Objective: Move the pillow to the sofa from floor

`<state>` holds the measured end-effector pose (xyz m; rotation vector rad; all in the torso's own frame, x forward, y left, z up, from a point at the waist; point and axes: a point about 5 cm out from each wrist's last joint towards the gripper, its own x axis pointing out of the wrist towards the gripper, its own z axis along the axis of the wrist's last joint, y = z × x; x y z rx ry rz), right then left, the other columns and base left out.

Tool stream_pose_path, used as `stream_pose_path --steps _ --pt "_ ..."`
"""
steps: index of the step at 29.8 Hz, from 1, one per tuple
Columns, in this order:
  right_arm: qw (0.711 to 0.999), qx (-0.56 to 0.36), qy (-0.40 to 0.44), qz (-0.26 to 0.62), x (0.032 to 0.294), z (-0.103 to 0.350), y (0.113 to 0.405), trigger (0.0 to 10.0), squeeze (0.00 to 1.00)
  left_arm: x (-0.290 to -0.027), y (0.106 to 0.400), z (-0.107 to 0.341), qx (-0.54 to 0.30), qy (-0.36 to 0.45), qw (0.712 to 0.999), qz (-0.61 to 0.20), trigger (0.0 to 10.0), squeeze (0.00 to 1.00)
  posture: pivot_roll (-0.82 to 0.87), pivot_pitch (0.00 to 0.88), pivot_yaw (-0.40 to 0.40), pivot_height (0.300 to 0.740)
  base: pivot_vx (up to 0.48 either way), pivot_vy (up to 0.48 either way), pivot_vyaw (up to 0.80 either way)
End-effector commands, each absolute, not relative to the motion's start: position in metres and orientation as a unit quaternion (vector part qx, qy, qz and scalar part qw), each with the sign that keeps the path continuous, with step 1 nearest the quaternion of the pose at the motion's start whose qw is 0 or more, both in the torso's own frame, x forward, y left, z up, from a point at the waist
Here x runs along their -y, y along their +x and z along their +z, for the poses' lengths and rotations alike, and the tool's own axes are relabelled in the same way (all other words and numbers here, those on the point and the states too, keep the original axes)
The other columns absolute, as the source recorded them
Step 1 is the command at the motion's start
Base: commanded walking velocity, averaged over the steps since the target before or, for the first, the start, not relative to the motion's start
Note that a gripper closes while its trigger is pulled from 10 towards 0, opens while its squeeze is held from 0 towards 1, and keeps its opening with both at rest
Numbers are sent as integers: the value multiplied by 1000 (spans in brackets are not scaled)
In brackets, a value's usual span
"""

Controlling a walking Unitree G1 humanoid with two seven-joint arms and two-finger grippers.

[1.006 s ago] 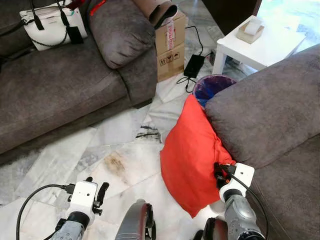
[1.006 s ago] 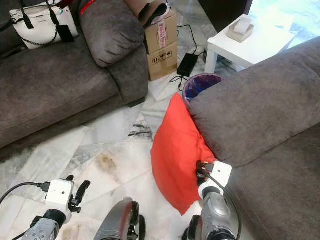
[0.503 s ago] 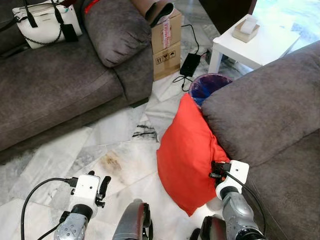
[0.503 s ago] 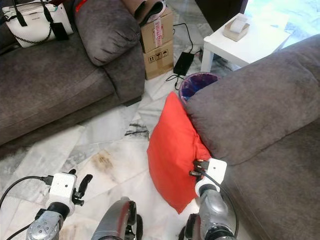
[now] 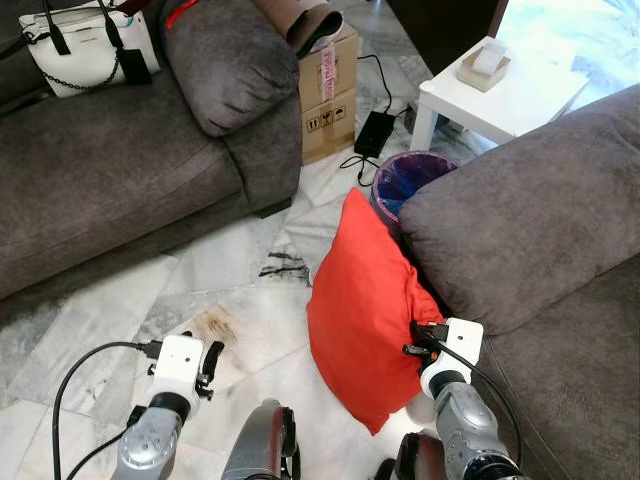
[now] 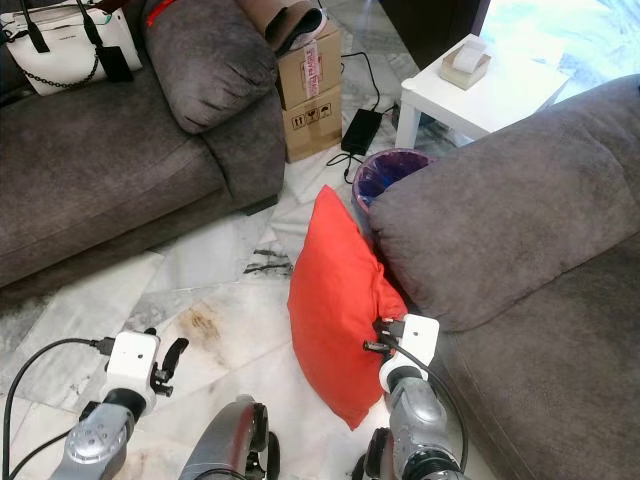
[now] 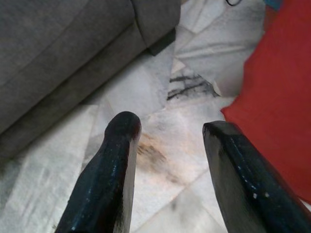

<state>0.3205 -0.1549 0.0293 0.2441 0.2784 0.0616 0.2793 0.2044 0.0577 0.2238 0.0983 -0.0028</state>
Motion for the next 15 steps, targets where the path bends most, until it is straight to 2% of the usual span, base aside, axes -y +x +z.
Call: stream_pose_path --steps 1,15 --pt "976 -164 137 41 146 17 311 0 0 -215 275 48 -71 113 991 11 10000 0 240 201 91 641 0 0 0" --pt "974 -161 145 60 137 6 296 0 0 -211 287 44 -70 111 991 9 10000 0 221 127 82 641 0 0 0"
